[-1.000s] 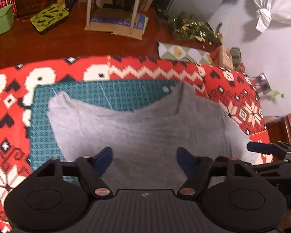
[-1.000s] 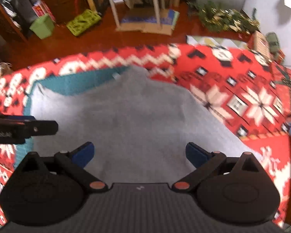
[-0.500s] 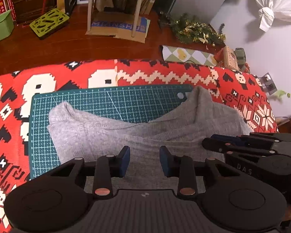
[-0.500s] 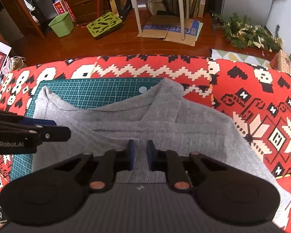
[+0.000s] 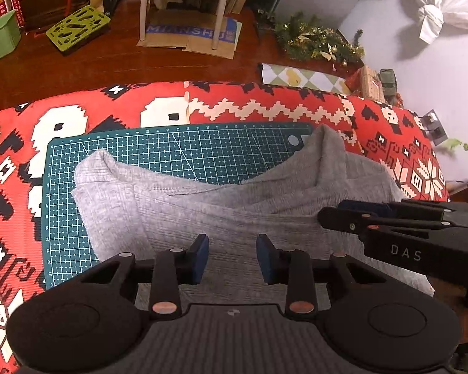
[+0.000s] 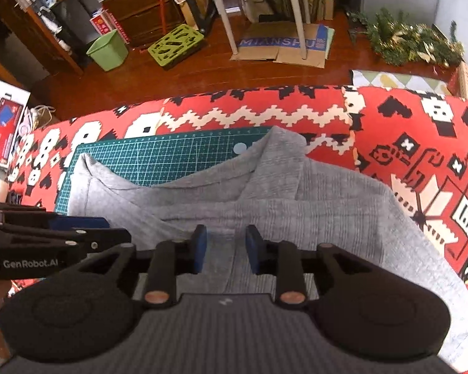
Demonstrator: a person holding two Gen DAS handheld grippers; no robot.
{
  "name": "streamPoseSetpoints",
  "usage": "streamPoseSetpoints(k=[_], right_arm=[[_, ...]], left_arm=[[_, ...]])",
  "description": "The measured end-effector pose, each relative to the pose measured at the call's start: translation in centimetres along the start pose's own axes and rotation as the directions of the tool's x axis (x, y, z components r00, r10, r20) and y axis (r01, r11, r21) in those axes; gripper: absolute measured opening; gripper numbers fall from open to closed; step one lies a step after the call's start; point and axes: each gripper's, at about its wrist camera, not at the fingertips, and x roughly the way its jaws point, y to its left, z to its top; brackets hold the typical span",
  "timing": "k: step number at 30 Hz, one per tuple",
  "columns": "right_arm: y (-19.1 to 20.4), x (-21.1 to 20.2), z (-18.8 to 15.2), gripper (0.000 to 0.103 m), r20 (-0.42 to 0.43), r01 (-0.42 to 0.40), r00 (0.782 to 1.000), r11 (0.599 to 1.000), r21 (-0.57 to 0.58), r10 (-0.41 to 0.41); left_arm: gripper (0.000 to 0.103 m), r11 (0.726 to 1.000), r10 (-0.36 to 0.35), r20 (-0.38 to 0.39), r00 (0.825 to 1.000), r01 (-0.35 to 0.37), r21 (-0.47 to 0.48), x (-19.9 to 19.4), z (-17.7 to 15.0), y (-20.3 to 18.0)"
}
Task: Fold clothes
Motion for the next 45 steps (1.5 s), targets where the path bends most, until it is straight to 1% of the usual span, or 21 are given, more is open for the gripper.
streamPoseSetpoints(k=[3,5,6,8,9,12,14,17,19,21,27,32,34,36,39,45], right_arm=[[0.5,0.4,-0.2,0.025,-0.003,0.012,1.000,0.999,-0.031,-0.013],[0.9,0.4,-0.5,0.017,-0.003,0.020,1.000,0.999,-0.046,-0.020],[1.1,0.2,-0.6,0.009,0.000,0.031,1.000,0.998,-0.046,-0.031],[1.2,-0.3,-0.7,0.002,0.005,0.049,0.999,0.999,-0.021,-0.049],[1.2,-0.6,-0.7,0.001,0.007,0.057,0.998,0.998,-0.005,-0.057],[1.2,-1.6,-0.9,0.001,0.020,0.079,0.997,0.995,0.052,-0.080],[1.1,-1.8,-1.0,0.001,0.028,0.107,0.993,0.989,0.098,-0.111],[0.6,-1.1,-1.1,0.001,0.020,0.144,0.989,0.975,0.167,-0.149],[0.2,-0.4,-1.1,0.001,0.015,0.163,0.985,0.967,0.198,-0.169],[-0.1,0.0,-1.1,0.000,0.020,0.176,0.983,0.960,0.217,-0.185],[-0.2,-1.2,-1.1,0.001,0.042,0.184,0.980,0.962,0.200,-0.196],[0.7,-2.4,-0.9,0.001,0.069,0.102,0.991,0.984,0.145,-0.113],[1.5,-1.8,-0.7,0.001,0.060,0.059,0.996,0.992,0.109,-0.065],[2.0,-0.8,-0.7,0.001,0.042,0.042,0.998,0.995,0.096,-0.046],[1.9,0.5,-0.8,0.001,0.021,0.059,0.998,0.993,0.100,-0.061],[0.0,-0.1,-0.7,0.001,0.041,0.099,0.994,0.985,0.143,-0.106]], left_arm=[[0.033,1.000,0.000,-0.003,1.000,0.000,0.003,0.2,-0.1,-0.1],[0.033,1.000,-0.001,-0.006,1.000,0.002,0.002,0.3,-0.2,0.0],[0.033,1.000,0.000,-0.009,1.000,0.000,0.002,0.3,-0.2,0.0],[0.033,1.000,0.000,-0.009,1.000,0.000,-0.001,0.3,-0.2,0.1],[0.033,1.000,-0.001,-0.007,1.000,0.001,-0.003,0.2,-0.3,0.1],[0.033,1.000,-0.009,0.014,1.000,0.009,-0.007,-0.2,-0.2,-0.1],[0.033,1.000,-0.007,0.027,1.000,0.007,-0.012,-0.2,-0.2,-0.2],[0.029,1.000,0.015,0.037,0.999,-0.014,-0.021,0.3,0.0,-0.4],[0.022,0.999,0.033,0.037,0.999,-0.032,-0.033,0.9,-0.1,-0.4],[0.022,0.998,0.041,0.043,0.998,-0.039,-0.040,1.1,-0.2,-0.4],[0.022,0.998,0.041,0.055,0.998,-0.038,-0.044,0.7,-0.2,-0.5],[0.022,0.997,-0.010,0.059,0.998,0.015,-0.078,0.6,0.3,-0.2],[0.022,0.995,-0.020,0.051,0.998,0.024,-0.093,0.8,0.4,-0.1],[0.022,0.995,-0.025,0.042,0.999,0.029,-0.098,1.2,0.4,0.0],[0.022,0.995,-0.023,0.036,0.999,0.026,-0.096,1.6,0.3,0.0],[0.022,0.994,-0.042,0.037,0.998,0.046,-0.102,1.5,0.5,0.2]])
